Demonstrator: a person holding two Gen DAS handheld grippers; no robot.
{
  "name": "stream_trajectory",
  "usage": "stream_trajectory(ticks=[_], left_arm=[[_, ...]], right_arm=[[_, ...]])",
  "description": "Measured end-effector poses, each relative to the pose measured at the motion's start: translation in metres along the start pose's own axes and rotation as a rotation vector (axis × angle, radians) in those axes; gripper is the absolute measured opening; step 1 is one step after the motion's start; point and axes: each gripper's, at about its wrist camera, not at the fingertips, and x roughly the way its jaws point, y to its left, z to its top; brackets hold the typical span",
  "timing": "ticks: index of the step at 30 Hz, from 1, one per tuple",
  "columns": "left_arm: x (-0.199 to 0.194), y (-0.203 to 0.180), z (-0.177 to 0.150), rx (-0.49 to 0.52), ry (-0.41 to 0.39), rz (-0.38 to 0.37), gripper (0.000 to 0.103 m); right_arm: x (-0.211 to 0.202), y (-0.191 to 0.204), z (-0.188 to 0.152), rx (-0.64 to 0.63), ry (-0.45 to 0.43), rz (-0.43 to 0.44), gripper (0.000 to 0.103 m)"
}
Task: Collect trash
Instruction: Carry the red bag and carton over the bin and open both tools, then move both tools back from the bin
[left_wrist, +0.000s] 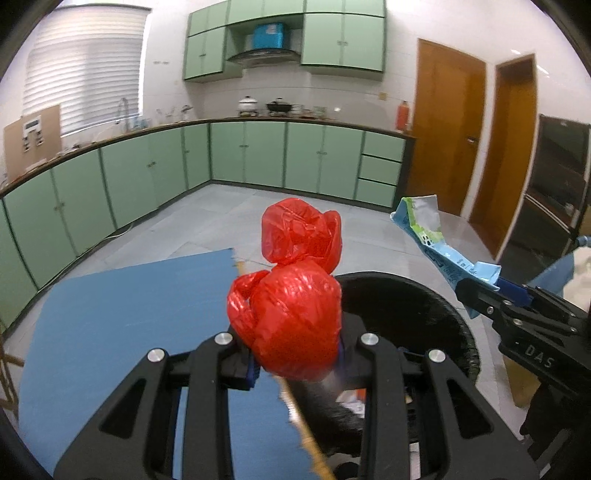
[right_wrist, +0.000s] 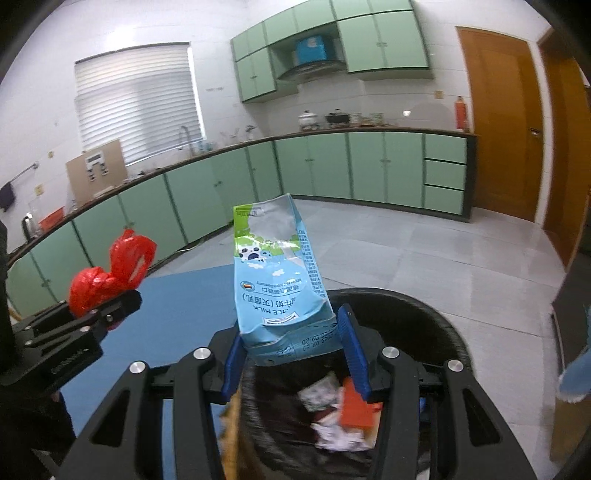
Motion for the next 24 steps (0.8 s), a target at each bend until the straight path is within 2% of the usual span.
stream_trajectory(ticks=[7,13,19,22,24], left_arm=[[0.028,-0.044,-0.009,0.044,0.034,-0.058,0.028],[0.059,-0.059,-0.02,0.062,0.082,-0.082,0.028],[0.096,-0.063,-0.029,0.075,0.137,-0.072,0.029],[0.119,-0.06,-0.032,0.072,0.17,-0.075,0.038],[0.134,-0.059,-0.035,0.069,0.193,-0.083,0.054]], right_arm=[[0.005,-0.037,-0.014,0.031,0.027,-0.067,0.047],[0.026,-0.057,-0.031,0.046,0.081,-0.103,0.047],[0.05,-0.075,-0.048,0.067,0.142,-0.12,0.047],[0.065,-0.083,-0.053,0.072,0.169,-0.13,0.049],[0.073,-0.089,-0.057,0.068,0.188,-0.142,0.061]])
